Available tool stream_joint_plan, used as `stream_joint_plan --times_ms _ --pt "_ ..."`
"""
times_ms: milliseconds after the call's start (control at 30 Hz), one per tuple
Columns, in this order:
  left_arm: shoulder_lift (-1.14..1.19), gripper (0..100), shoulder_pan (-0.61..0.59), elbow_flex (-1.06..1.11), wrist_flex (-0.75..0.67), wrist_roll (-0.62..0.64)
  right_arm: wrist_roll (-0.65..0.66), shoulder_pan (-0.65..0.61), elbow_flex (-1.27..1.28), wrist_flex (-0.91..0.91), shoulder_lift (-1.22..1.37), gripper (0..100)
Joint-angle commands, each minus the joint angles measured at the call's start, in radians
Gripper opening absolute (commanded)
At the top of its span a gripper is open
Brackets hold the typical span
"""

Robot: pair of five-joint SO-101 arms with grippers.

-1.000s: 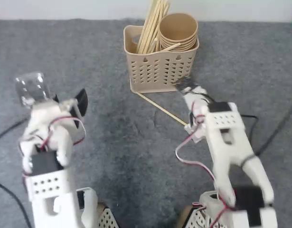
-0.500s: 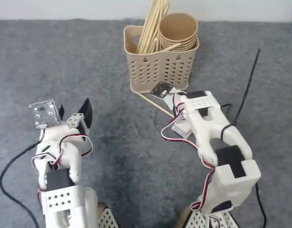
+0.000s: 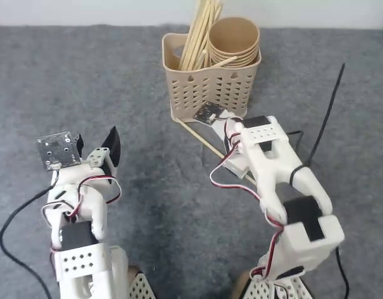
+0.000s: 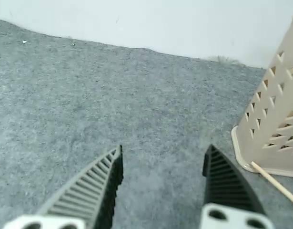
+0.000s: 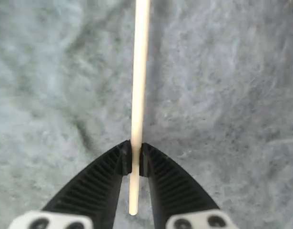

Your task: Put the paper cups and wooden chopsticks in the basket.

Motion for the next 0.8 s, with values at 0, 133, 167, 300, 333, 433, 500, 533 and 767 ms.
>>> stream_joint_plan --times_ms 0,133,167,300,333,433,500,533,767 --pt "-0.021 26 -0.006 -0.007 -0.026 -0.032 0.015 -0.041 -0.012 0.085 -0.148 0.8" --pt "-0.020 26 -0.006 -0.007 -0.026 -0.035 0.015 -0.101 -0.012 0.217 -0.298 0.8" --pt "-0.020 26 -0.006 -0.007 -0.026 -0.035 0.015 -0.114 -0.012 0.245 -0.346 0.8" --pt "-0.020 26 -0.006 -0.007 -0.028 -0.032 0.014 -0.179 -0.012 0.315 -0.601 0.8" --pt "-0.020 26 -0.006 -0.007 -0.028 -0.032 0.009 -0.196 -0.012 0.323 -0.673 0.8" --pt "-0.020 26 -0.006 -0.007 -0.028 -0.031 -0.008 -0.239 -0.017 0.300 -0.888 0.8" --pt "-0.020 26 -0.006 -0.007 -0.028 -0.031 -0.083 -0.243 -0.011 0.197 -1.007 0.8" --pt "-0.020 26 -0.006 -0.007 -0.028 -0.032 -0.137 -0.240 -0.009 0.140 -1.049 0.8" --pt "-0.020 26 -0.006 -0.007 -0.028 -0.035 -0.451 -0.208 0.083 -0.275 -1.101 0.8"
